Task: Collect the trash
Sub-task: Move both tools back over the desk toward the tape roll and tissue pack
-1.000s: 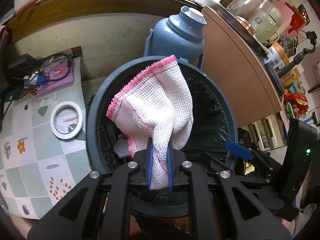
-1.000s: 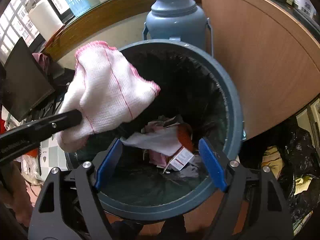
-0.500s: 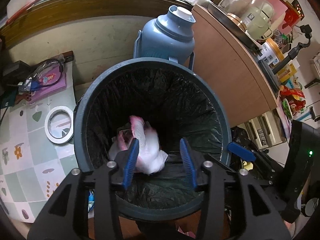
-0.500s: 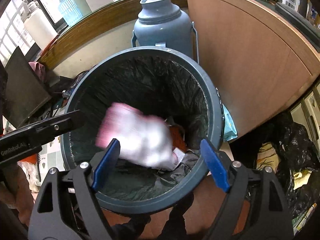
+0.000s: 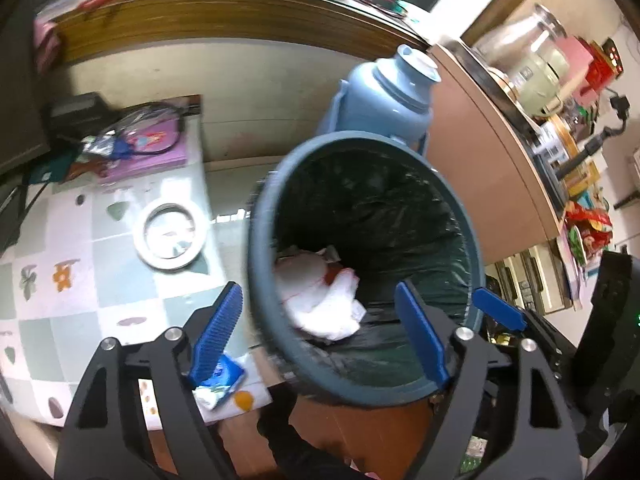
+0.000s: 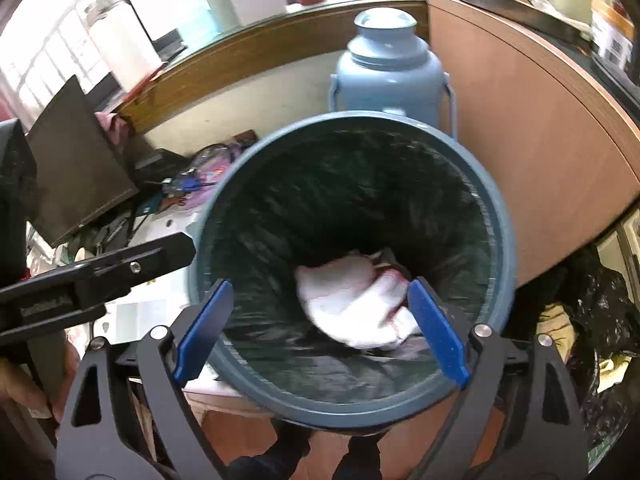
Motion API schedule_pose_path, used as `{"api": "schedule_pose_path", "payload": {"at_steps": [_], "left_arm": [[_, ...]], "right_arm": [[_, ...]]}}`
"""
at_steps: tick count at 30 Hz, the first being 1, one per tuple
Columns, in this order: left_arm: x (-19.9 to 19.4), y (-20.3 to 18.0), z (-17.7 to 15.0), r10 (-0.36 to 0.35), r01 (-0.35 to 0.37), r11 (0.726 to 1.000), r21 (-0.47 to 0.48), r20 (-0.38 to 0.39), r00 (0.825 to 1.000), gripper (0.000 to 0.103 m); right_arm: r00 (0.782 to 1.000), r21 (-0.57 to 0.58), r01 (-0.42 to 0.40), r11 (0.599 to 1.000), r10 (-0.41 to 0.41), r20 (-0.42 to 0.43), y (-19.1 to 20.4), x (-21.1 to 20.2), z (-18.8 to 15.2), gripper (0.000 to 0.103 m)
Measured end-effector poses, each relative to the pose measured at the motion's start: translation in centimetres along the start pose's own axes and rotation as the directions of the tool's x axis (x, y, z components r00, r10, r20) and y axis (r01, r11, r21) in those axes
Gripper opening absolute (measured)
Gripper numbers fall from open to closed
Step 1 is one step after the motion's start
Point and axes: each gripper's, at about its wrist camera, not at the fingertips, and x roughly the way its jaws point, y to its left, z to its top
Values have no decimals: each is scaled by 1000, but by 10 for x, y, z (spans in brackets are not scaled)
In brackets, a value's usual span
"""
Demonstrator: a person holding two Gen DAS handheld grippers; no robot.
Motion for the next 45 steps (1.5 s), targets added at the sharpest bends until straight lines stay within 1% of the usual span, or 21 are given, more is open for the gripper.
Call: {"api": "schedule_pose_path", "payload": {"at_steps": [2, 6, 9, 13, 20, 23, 27, 30, 32, 34, 36, 38, 41, 43, 45], "left_arm": [[-7, 17, -1, 7, -7, 1000, -20, 5, 1000, 80], [-18, 48, -4, 9, -8, 999, -53, 6, 1000, 80], [-23, 69, -8, 5, -5, 998, -59, -9, 1000, 80], [-24, 91, -14, 2, -3, 999, -40, -35, 999, 80], [-17, 123, -20, -13, 16, 999, 34, -99, 995, 80], [-12, 130, -20, -5, 13, 998, 68, -121, 993, 80], [-3, 135, -21, -9, 21, 997, 80, -140, 990, 80], [4, 132, -21, 22, -4, 993, 120, -154, 988, 80], [8, 131, -19, 25, -3, 990, 144, -152, 988, 80], [14, 133, -18, 37, -9, 986, 164, -168, 985, 80], [18, 136, -15, 26, 6, 986, 169, -185, 982, 80], [22, 135, -12, 19, 22, 980, 200, -200, 980, 80], [34, 135, -5, 9, 57, 959, 278, -234, 972, 80], [39, 136, -1, -1, 82, 948, 306, -258, 966, 80], [45, 137, 5, -19, 118, 932, 343, -280, 960, 80]], "right_arm": [[1000, -9, -6, 1000, 6, 7, 14, -1, -1, 89], [1000, -11, -18, 1000, 18, 15, 39, -1, -5, 89], [1000, -7, -20, 1000, 20, 19, 58, 0, -12, 89], [1000, 11, -10, 1000, 10, 16, 83, 5, -26, 89], [1000, 73, 7, 997, -9, 25, 117, 10, -53, 89], [1000, 73, 4, 997, -5, 12, 129, 11, -63, 89], [1000, 76, -9, 997, 10, -9, 133, 16, -73, 89], [999, 87, -16, 996, 20, -41, 132, 24, -80, 89], [998, 87, -26, 996, 30, -47, 134, 30, -85, 90], [998, 90, -18, 996, 24, -63, 136, 37, -89, 90], [997, 139, -5, 990, 15, -73, 134, 42, -92, 90], [998, 175, 10, 984, 2, -70, 134, 45, -93, 90], [997, 224, 55, 973, -43, -58, 137, 50, -95, 90], [996, 293, 89, 952, -75, -57, 137, 53, -97, 90], [994, 359, 108, 927, -100, -39, 139, 56, -101, 90]]}}
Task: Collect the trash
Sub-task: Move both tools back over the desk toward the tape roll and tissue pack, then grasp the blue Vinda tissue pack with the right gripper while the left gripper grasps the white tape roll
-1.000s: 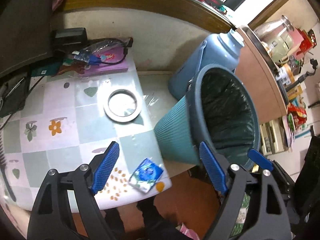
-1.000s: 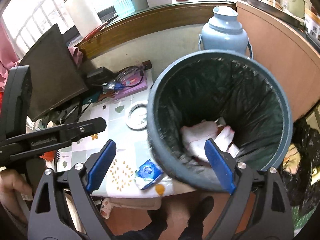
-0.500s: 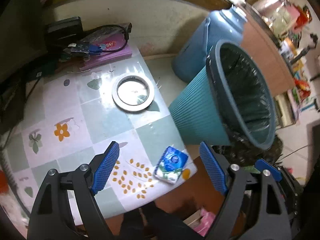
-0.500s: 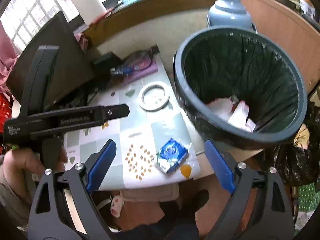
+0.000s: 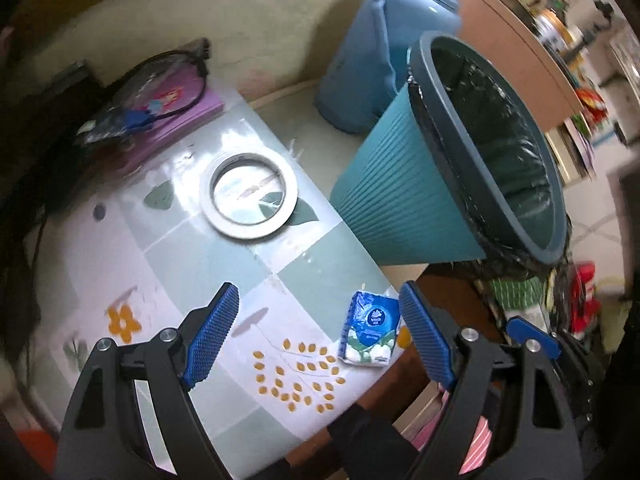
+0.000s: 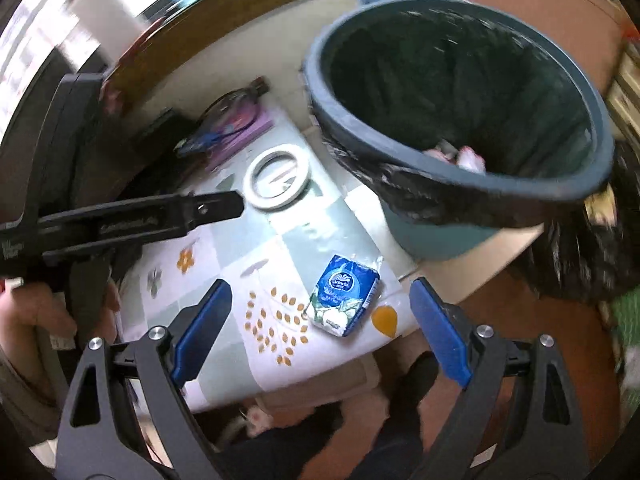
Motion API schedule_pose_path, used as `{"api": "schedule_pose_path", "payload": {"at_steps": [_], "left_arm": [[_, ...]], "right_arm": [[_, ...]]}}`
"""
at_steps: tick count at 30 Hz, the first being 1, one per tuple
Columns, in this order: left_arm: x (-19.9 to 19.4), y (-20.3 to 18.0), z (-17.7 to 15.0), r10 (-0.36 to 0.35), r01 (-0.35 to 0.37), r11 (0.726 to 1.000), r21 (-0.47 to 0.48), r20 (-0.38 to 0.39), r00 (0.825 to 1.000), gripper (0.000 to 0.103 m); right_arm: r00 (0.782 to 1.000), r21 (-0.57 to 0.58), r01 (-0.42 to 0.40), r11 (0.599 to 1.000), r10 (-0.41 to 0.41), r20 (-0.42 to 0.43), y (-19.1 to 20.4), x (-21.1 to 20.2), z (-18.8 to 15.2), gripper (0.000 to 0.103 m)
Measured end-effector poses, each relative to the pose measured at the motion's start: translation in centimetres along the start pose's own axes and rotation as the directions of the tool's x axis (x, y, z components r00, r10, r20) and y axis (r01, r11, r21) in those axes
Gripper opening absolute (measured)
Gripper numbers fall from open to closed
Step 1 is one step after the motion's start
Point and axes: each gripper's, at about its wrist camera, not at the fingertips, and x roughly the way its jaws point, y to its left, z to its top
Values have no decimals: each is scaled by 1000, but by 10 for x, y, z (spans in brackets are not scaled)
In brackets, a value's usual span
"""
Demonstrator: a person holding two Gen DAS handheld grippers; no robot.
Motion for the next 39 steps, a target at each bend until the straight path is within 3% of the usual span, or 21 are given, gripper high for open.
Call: {"api": "schedule_pose_path", "payload": {"at_steps": [8, 20, 25, 33, 39], "left_arm": [[32, 7, 15, -45, 60, 985, 163, -97, 994, 80], [89, 30, 39, -63, 100, 974, 203, -182, 981, 80], [117, 36, 45, -68, 109, 975, 194, -205, 976, 81], [124, 35, 45, -62, 105, 964, 243, -182, 981, 86], [120, 35, 46, -29, 72, 972, 225, -190, 981, 73]], "right_arm": [[997, 183, 75, 980, -78, 11, 4, 29, -18, 90], [988, 335, 153, 930, -143, -56, -20, 92, -28, 90], [985, 309, 173, 935, -160, -66, -17, 115, -27, 90], [977, 285, 211, 935, -195, -83, -8, 135, -32, 90], [967, 239, 251, 938, -232, -105, 1, 143, -30, 79]]}}
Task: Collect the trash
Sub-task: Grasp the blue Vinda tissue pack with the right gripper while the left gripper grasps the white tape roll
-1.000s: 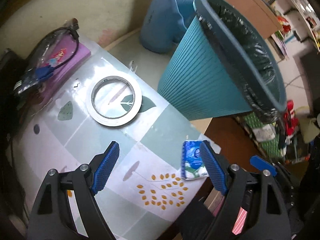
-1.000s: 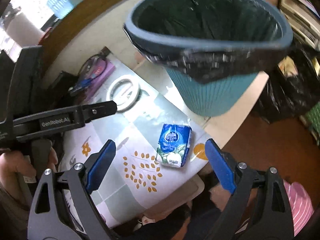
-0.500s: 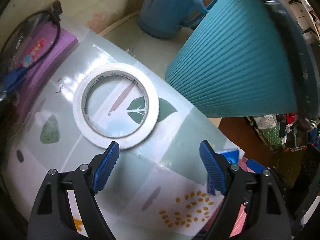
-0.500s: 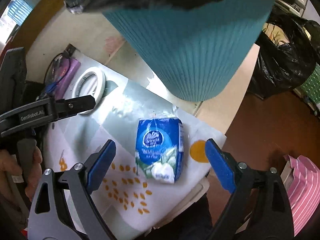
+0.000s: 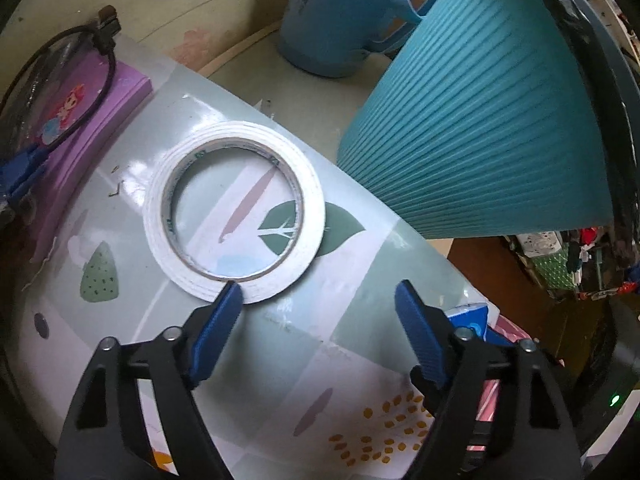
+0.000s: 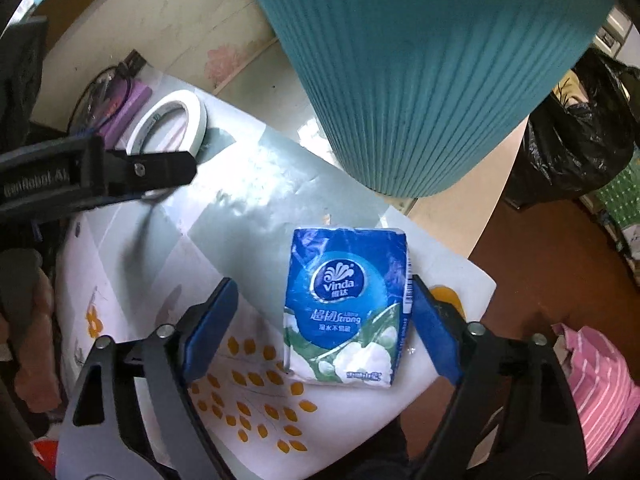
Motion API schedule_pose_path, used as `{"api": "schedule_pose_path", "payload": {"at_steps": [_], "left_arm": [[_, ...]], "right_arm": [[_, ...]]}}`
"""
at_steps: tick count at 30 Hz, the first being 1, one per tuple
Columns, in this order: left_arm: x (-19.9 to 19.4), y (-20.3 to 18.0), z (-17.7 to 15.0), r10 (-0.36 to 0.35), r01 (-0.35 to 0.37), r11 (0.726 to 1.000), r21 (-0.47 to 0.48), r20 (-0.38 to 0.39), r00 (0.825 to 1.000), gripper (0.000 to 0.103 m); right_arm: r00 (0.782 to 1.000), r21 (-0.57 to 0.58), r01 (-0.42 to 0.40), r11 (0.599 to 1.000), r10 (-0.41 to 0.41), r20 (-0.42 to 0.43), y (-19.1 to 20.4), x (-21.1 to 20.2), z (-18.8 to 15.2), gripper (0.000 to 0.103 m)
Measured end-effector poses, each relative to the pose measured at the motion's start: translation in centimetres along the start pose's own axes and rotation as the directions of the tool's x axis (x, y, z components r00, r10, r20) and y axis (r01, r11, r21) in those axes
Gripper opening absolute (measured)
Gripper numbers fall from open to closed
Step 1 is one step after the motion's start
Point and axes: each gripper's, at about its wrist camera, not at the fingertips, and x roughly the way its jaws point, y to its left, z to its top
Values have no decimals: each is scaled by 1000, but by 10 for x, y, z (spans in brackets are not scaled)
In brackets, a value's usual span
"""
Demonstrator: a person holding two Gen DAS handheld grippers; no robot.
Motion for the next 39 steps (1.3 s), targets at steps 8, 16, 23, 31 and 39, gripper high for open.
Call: {"api": "schedule_pose_path", "payload": {"at_steps": [8, 16, 23, 31, 39], "left_arm": [[-2, -1, -2, 78, -78, 996, 51, -8, 997, 48], [-2, 6, -7, 122, -121, 990, 65, -5, 993, 28], [-2, -3, -6, 151, -151, 984, 92, 3, 988, 29], [1, -5, 10, 135, -136, 986, 95, 18, 991, 31], [22, -19, 18, 167, -161, 970, 180, -18, 986, 49]], "right_arm": [[994, -67, 105, 992, -102, 46, 8, 0, -8, 60], [989, -86, 135, 987, -128, 79, 10, 0, -11, 52], [989, -83, 124, 989, -117, 86, 13, -1, -13, 51], [993, -79, 93, 992, -87, 83, 7, -1, -10, 51], [993, -89, 87, 992, -80, 87, 6, -1, -10, 53]]}}
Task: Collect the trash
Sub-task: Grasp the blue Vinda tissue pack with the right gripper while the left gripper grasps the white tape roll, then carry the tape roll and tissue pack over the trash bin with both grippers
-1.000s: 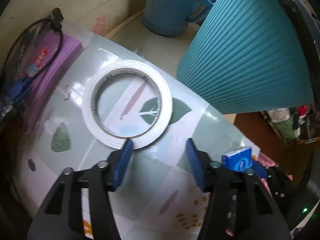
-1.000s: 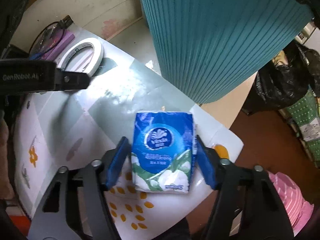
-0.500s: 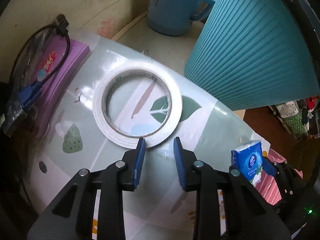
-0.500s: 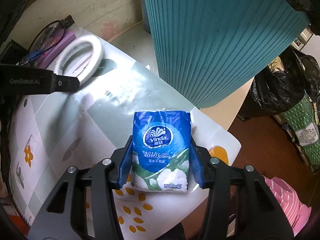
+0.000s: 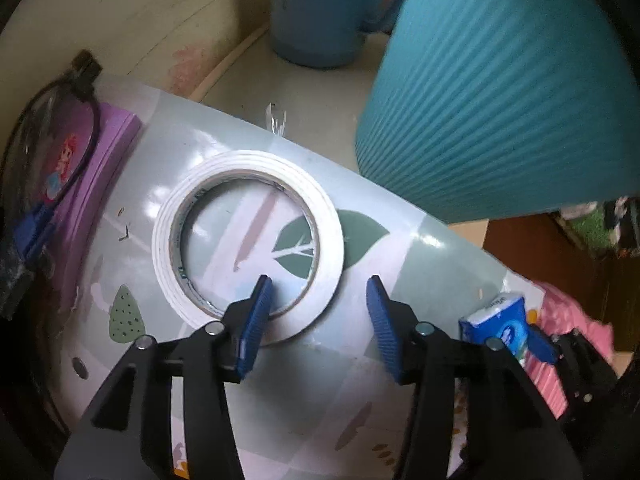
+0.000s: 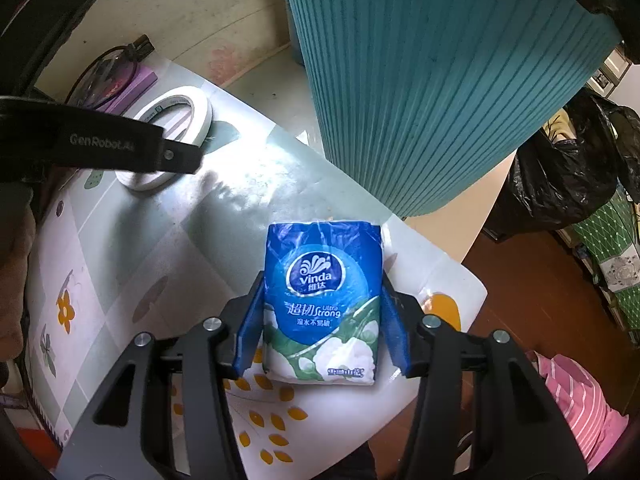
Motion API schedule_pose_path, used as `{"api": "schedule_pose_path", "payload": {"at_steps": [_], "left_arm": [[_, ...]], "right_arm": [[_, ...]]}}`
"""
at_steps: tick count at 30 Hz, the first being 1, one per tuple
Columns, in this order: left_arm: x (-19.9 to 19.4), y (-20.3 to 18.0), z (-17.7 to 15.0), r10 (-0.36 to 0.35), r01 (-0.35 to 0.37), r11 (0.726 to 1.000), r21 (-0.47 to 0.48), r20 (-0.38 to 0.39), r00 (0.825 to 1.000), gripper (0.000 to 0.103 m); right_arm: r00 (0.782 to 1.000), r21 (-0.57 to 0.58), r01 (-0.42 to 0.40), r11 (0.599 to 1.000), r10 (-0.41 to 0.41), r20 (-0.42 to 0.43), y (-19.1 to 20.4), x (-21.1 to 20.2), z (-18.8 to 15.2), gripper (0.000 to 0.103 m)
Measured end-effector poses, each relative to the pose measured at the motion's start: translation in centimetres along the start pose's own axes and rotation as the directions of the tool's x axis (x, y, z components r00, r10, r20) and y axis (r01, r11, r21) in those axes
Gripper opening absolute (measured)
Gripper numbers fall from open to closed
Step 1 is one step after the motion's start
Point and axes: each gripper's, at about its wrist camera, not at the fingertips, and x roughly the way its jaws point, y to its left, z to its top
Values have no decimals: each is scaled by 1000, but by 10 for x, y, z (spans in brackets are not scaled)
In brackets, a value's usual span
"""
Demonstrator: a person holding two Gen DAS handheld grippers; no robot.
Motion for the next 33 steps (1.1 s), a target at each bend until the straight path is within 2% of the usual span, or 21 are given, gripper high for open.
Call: {"api": "schedule_pose_path", "payload": {"at_steps": [3, 5, 7, 11, 20, 27, 33], "left_arm": [[0, -2, -1, 25, -25, 1000, -4, 4, 1000, 42], [-1, 6, -2, 35, -34, 998, -49, 3, 999, 24], [-2, 11, -3, 38, -38, 997, -73, -2, 999, 14], [-4, 8, -13, 51, -51, 998, -46, -1, 999, 13], [-17, 17, -46, 7, -8, 991, -133, -7, 1000, 13], [-51, 17, -73, -28, 33, 977, -213, 25, 999, 13], [-93, 10, -88, -59, 77, 968, -240, 80, 995, 13]], "right_arm": [[1000, -9, 5, 1000, -5, 4, 1, 0, -1, 51], [1000, -9, 4, 1000, -4, 7, 1, 0, -1, 47], [1000, -6, 0, 1000, 0, 6, -1, 0, -1, 44], [1000, 2, -24, 1000, 24, -1, -3, -1, 2, 38], [996, 18, -84, 996, 84, -5, -7, -13, 2, 36], [993, -15, -119, 993, 120, 9, -4, -45, 0, 36], [989, -73, -138, 988, 142, 51, -1, -89, 7, 36]]}}
